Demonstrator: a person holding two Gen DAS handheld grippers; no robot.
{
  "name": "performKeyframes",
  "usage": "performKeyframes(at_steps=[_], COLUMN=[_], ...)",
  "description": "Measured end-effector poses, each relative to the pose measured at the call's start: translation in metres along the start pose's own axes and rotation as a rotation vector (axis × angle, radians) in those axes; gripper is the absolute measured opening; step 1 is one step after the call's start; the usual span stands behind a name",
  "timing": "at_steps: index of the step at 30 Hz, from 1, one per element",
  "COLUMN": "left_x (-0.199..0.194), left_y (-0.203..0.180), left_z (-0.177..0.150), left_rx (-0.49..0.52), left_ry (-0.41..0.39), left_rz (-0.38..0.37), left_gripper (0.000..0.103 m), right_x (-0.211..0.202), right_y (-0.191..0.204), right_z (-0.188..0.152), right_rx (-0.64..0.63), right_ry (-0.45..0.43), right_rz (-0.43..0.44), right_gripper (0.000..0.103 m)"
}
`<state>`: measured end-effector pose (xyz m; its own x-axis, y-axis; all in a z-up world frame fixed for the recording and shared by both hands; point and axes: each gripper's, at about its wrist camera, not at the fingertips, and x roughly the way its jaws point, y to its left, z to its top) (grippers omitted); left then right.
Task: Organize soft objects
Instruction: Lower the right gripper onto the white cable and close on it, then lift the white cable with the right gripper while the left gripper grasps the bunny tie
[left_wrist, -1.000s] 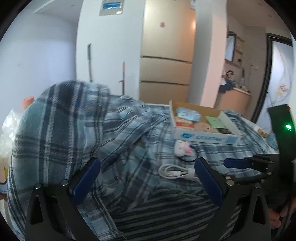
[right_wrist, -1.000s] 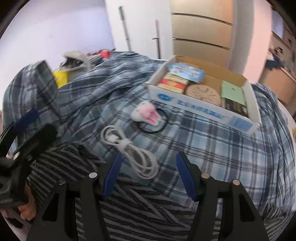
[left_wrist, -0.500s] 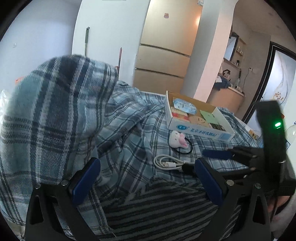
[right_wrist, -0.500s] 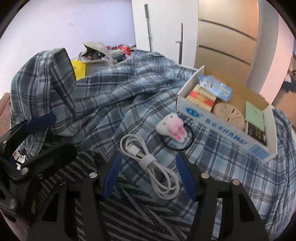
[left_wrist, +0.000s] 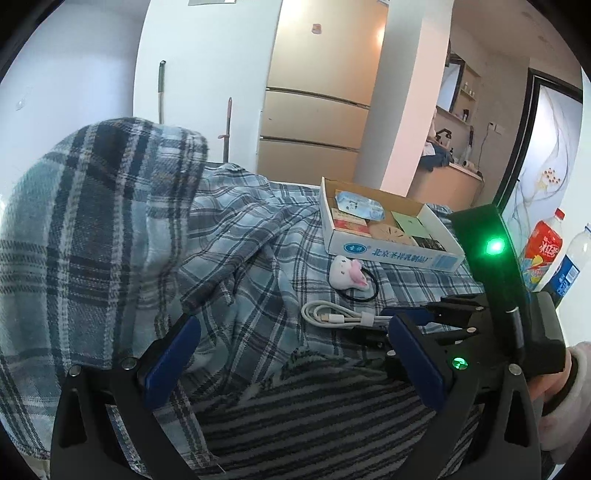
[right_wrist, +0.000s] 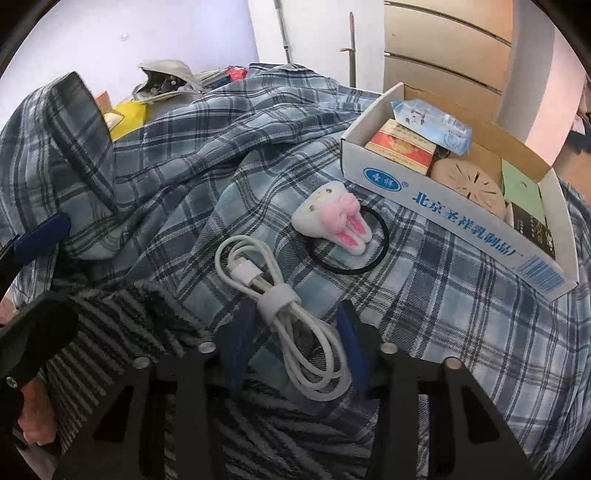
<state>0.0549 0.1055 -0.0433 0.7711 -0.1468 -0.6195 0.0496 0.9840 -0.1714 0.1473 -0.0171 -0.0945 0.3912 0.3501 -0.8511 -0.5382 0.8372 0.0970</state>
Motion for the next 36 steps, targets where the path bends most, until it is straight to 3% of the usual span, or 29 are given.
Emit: performKeyframes(at_steps=[5, 11, 20, 24, 32, 34, 36], left_x=[-0.001, -0.004, 0.003, 0.012, 0.048, 0.063, 0.081], left_y=[-0.011, -0.021, -0.042, -0.045, -0.080, -0.078, -0.075], left_z=[0.002, 0.013, 0.030, 0.045, 0.072, 0.077, 0.078], left_rx=[0.055, 0.112, 0.189, 0.115, 0.223, 0.200, 0.186], left_ry=[0.003, 0.019, 0.053, 0.026, 0.093, 0.128, 0.170], left_rz=[-0.005, 0.003, 0.015, -0.070, -0.045, -0.072, -0.085], left_gripper=[0.102, 0.102, 0.102, 0.099, 0.088, 0.075, 0.071], right_x=[-0.016, -0.049, -0.100, -0.110, -0.120, -0.118, -0.116], right_y=[0.003, -0.017, -0.061, -0.079, -0.097, -0.103, -0.107], right_z=[-0.005, -0.004, 0.002, 0.003, -0.004, -0.007, -0.009], right_rx=[-0.015, 0.055, 0.114, 0.127, 0.153, 0.166, 0.177], right_ry=[-0.031, -0.113, -0.283, -0.347, -0.461, -0.452, -0.452], right_rz=[0.004, 0.013, -0.100, -0.166, -0.265, -0.264, -0.275], right_gripper=[0.022, 0.022, 0.022, 0.022, 0.022, 0.022, 0.022])
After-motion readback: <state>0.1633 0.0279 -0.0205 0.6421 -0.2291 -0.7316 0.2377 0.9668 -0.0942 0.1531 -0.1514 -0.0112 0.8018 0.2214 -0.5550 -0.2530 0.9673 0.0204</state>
